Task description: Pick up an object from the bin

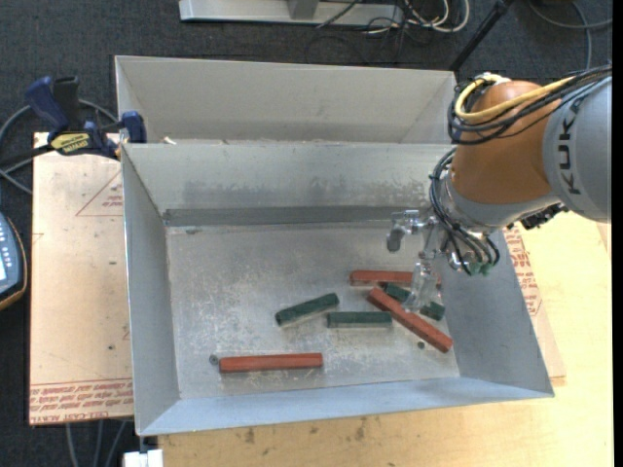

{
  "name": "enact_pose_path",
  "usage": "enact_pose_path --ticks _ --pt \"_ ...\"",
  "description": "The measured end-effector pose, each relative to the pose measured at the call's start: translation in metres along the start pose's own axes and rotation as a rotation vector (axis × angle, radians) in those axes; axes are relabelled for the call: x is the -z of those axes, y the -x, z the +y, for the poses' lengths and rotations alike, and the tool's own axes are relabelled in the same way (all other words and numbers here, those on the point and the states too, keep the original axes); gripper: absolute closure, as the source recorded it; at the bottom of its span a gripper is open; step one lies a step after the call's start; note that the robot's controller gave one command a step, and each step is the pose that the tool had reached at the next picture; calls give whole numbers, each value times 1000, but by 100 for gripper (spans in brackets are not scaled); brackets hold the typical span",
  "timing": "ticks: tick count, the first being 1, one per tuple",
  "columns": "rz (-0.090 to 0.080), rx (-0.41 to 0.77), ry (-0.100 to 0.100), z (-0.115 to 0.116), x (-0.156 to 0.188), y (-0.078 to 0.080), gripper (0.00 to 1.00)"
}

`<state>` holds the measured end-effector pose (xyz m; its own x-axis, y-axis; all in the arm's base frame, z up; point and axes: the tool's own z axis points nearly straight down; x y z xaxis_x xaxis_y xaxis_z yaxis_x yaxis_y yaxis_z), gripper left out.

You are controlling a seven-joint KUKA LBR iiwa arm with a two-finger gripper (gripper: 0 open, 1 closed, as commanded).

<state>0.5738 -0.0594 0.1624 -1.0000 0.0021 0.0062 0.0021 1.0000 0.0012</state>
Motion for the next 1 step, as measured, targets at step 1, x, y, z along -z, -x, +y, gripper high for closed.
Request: enact_pose_path --ticks 1 --pt "-9 -88 1 -10 -95 -19 0"
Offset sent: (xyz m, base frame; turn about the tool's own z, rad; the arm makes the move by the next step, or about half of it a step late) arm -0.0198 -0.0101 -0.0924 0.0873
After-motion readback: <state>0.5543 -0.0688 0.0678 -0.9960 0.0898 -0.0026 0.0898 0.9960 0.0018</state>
